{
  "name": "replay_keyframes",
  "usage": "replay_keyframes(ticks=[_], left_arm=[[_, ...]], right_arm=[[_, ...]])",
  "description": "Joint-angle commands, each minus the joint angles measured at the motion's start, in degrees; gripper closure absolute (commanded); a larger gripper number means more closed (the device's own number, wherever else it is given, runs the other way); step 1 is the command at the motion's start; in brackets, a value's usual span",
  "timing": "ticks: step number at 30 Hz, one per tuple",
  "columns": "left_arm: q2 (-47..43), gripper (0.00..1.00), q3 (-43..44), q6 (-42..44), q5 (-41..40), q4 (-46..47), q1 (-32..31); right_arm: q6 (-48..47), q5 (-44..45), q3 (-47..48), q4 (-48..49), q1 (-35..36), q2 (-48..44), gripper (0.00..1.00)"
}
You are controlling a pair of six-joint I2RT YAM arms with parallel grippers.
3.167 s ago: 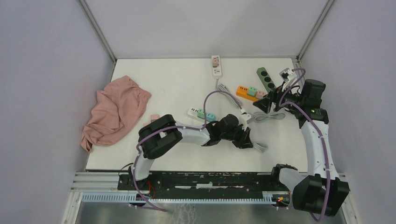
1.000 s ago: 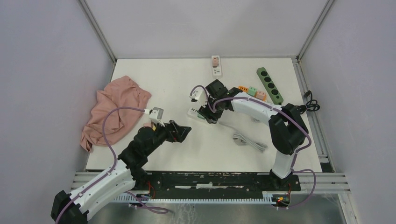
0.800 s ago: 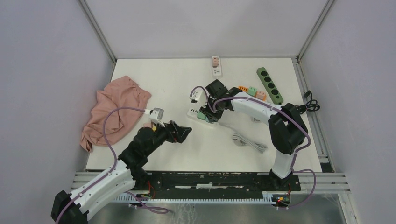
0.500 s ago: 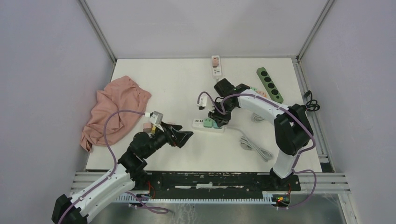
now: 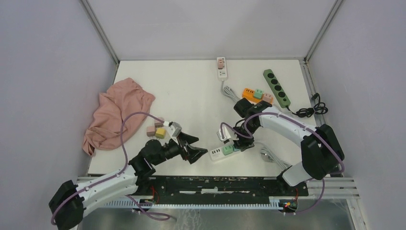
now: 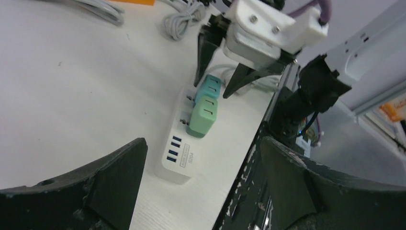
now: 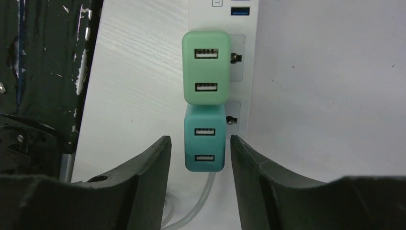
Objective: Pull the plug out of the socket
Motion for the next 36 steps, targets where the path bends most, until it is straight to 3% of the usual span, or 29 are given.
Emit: replay_keyframes(ticks=[1,5,13,23,29,36], left_arm=[[2.04,0.05,0.98,10.53,-6.51,4.29,-8.17],[4.48,0.05,1.34,15.96,-11.02,5.11,-13.11],[8.11,0.03,1.26,18.35,-15.48,6.32,-14.85],[8.91,0.03,-1.25,17.25,-17.80,10.78,-14.81],[12.19,0.02,-0.93,17.07,-17.72,11.61,-14.77],[19.34,0.03,0.53,17.14,-16.02,14.66,-14.86]], right_arm=[[-1.97,0.18,-1.57,2.46,-0.13,-2.87,0.37],[1.90,-0.65,-1.29,3.96,-1.03,-4.65,0.22],[3.18,-11.31,-2.02,3.72,-3.90,-11.01,0.07],[0.35,-21.80,-2.15,1.70,-3.90,-11.05,0.08],[0.00,-23.32,-3.50,3.17,-3.30,-10.41,0.08],[3.15,-19.24,-4.90,7.74,-0.76,-9.11,0.09]])
